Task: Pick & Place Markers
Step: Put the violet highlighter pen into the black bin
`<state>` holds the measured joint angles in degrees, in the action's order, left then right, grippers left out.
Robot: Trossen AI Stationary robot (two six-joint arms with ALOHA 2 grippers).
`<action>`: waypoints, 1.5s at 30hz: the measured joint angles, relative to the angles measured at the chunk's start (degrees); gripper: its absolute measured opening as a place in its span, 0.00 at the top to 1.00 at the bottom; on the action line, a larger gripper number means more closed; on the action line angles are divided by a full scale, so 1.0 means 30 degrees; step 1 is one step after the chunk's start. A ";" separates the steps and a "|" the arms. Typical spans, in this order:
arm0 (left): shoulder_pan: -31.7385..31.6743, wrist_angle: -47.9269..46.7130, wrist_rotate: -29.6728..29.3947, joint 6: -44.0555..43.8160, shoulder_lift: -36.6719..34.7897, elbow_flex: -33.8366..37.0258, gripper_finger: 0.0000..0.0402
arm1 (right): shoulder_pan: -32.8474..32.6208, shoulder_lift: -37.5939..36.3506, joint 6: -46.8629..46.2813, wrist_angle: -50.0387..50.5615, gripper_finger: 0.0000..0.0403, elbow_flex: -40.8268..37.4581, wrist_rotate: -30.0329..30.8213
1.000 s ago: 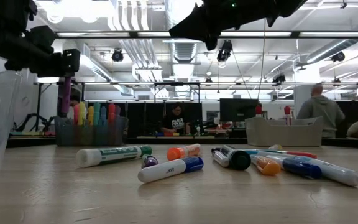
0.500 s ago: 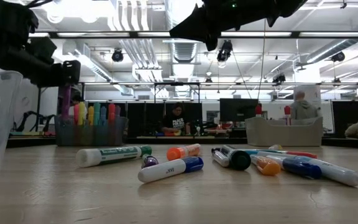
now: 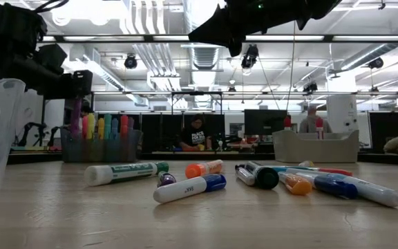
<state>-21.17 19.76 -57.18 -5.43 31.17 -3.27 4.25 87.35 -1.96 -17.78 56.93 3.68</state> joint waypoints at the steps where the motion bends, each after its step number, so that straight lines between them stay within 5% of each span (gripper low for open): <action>1: -0.0073 0.0102 0.0006 -0.0004 0.0064 0.0000 0.81 | 0.0000 0.0000 0.0000 0.0000 0.98 0.0000 0.0000; 33: -0.1429 0.2270 0.0308 -0.1755 0.0439 0.0925 0.81 | 0.0000 -0.0007 0.0007 -0.0029 0.98 -0.0160 0.0017; 45: -0.2796 0.2436 0.1908 -0.3211 0.1210 0.0940 0.81 | 0.0000 -0.0007 0.0007 -0.0015 0.98 -0.0160 0.0283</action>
<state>-29.56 27.07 -51.45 -15.06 34.80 -0.45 4.25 87.33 -1.93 -17.82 56.45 4.53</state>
